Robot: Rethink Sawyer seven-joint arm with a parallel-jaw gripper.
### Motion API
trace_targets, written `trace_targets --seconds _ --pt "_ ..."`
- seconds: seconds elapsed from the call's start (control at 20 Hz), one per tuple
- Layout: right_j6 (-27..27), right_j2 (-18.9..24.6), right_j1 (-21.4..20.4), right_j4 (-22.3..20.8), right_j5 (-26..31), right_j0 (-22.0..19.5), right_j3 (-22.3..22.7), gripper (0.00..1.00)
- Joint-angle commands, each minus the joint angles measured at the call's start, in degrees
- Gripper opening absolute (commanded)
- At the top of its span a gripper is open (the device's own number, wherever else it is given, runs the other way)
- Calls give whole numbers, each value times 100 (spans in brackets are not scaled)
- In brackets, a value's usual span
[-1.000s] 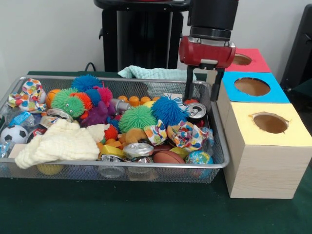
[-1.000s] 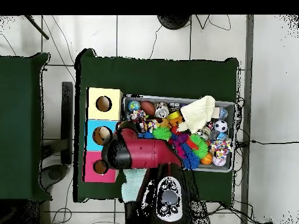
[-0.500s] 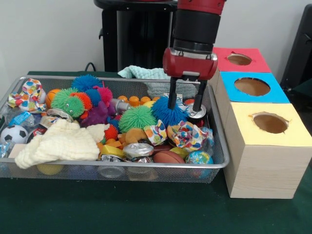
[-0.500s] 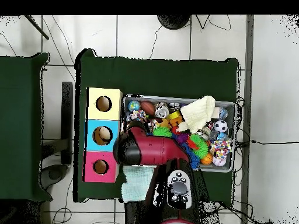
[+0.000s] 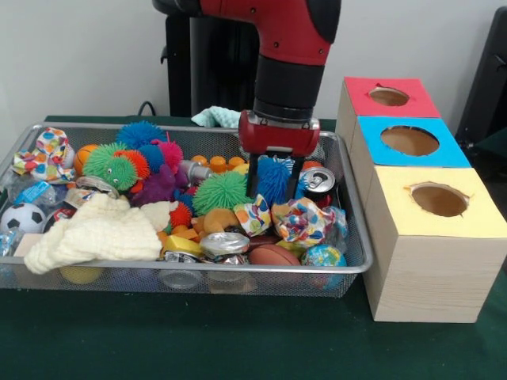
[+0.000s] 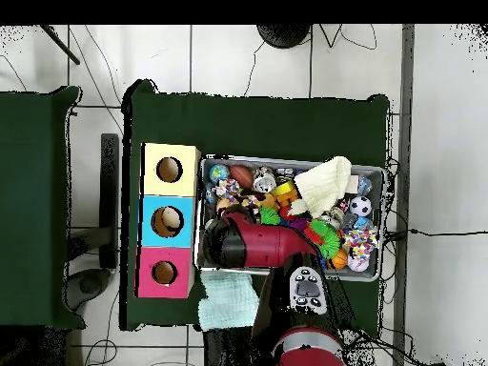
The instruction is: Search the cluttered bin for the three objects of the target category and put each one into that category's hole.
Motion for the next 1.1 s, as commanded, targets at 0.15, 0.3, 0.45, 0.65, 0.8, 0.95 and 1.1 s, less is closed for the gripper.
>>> trace_targets --seconds 0.15,0.3,0.45,0.65,0.8,0.95,1.1 --pt "563 855 451 -207 -208 -402 -199 100" --pt "548 1087 349 -182 -99 -512 -79 100" --pt "574 1072 273 -240 -156 -478 12 100" --pt "583 1260 313 -305 -325 -617 77 100" --pt "573 1274 228 -358 -383 -610 84 100" --pt "520 1187 294 -398 -340 -548 -93 100" --pt "476 1114 342 -505 -397 -494 -188 100"
